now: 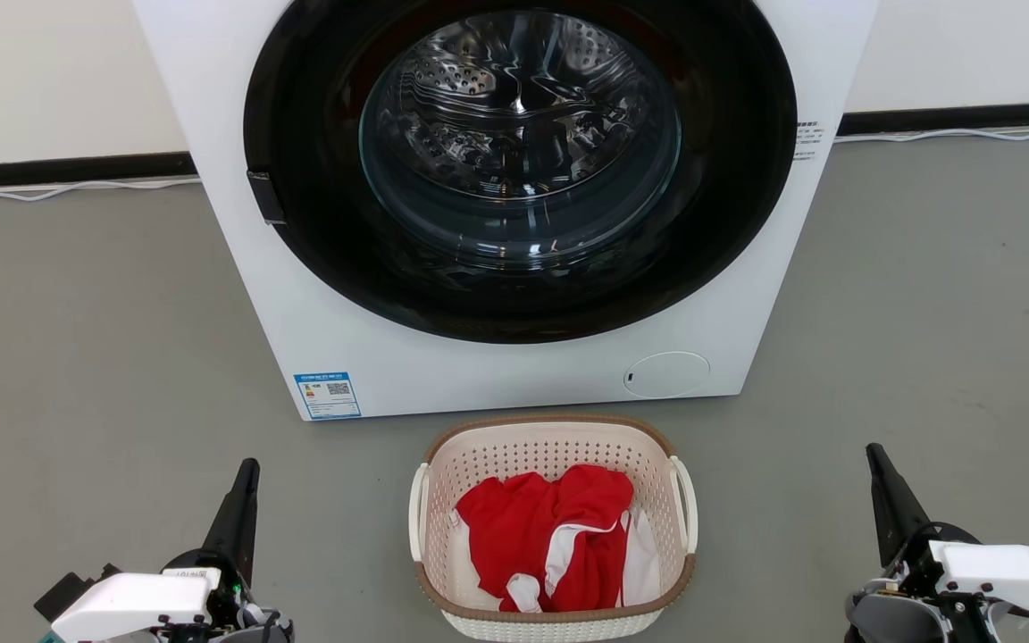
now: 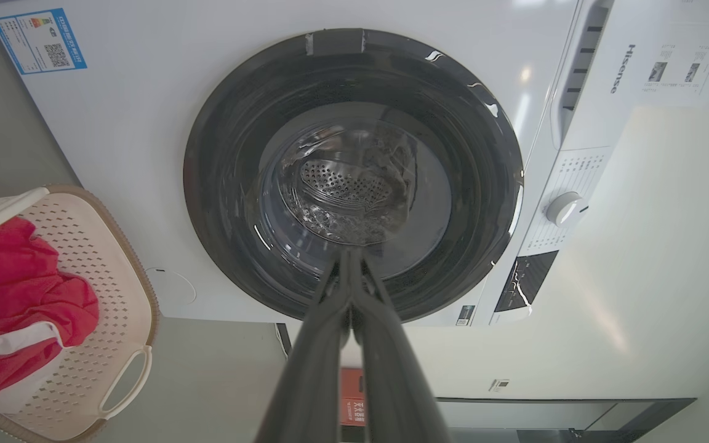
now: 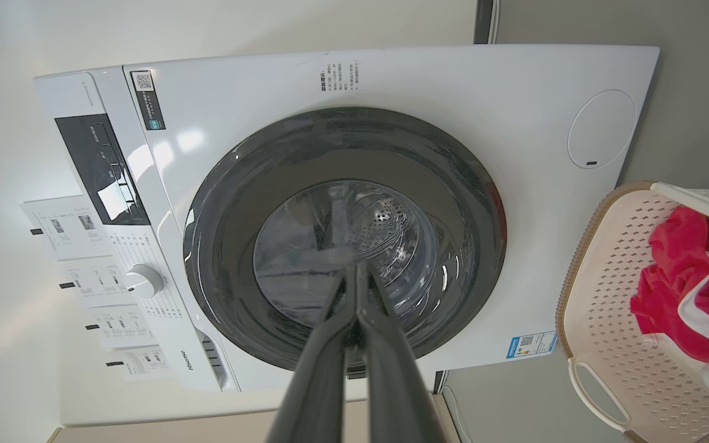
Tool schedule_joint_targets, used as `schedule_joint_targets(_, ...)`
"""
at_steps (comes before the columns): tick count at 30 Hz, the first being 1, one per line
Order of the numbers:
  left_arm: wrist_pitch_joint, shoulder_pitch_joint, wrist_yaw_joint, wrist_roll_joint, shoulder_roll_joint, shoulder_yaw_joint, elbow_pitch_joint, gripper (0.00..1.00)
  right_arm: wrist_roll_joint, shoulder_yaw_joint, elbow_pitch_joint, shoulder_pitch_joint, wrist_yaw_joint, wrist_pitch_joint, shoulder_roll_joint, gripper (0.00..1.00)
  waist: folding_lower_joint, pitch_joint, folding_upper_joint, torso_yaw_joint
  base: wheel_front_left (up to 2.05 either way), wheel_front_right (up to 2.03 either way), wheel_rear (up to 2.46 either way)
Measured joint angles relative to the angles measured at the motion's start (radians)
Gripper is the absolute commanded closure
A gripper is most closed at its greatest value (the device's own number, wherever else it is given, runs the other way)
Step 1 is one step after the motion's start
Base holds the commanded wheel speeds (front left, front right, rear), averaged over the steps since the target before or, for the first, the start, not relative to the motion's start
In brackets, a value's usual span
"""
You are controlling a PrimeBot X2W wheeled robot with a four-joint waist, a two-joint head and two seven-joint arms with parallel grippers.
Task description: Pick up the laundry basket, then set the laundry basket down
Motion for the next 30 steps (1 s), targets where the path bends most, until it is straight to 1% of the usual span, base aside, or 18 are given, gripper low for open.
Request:
schedule_joint_targets(3,0.000,0.000,0.000,0.000,0.000,0.000,0.000,1.00,0.000,0.000,0.000,0.000,0.000,0.000,0.000,1.00,0.0000,0.000,0.0000,0.000,0.00,0.00,0.00)
schedule_joint_targets(4,-0.001,0.002,0.000,0.000,-0.001,0.000,0.005,0.00,0.000,0.001,0.004,0.003,0.000,0.000,0.001,0.00,0.0000,0.000,0.0000,0.000,0.00,0.00,0.00)
schedule_joint_targets(8,-0.005,0.041,0.001,0.000,-0.010,-0.003,0.043,0.00,0.000,0.005,0.036,0.040,-0.001,0.000,0.011,0.00,0.0000,0.000,0.0000,0.000,0.00,0.00,0.00)
schedule_joint_targets(13,-0.017,0.049,0.002,0.000,-0.009,-0.012,0.043,0.00,-0.001,0.010,0.029,0.045,-0.001,-0.009,0.011,0.00,0.0008,-0.002,0.0000,0.000,0.00,0.00,0.00)
schedule_joint_targets(19,-0.036,0.049,0.002,0.002,-0.009,-0.023,0.039,0.00,-0.013,0.023,0.020,0.046,-0.001,-0.028,0.010,0.00,0.0004,0.000,0.0000,-0.001,0.00,0.00,0.00)
schedule_joint_targets(22,-0.044,0.049,0.002,0.008,-0.009,-0.027,0.038,0.00,-0.033,0.033,0.017,0.046,-0.001,-0.037,0.008,0.00,0.0004,0.000,0.0000,-0.001,0.00,0.00,0.00)
schedule_joint_targets(30,-0.064,0.049,0.002,0.069,-0.009,-0.029,0.037,0.00,-0.125,0.035,-0.002,0.047,-0.001,-0.056,0.004,0.00,0.0003,0.000,0.0000,-0.002,0.00,0.00,0.00)
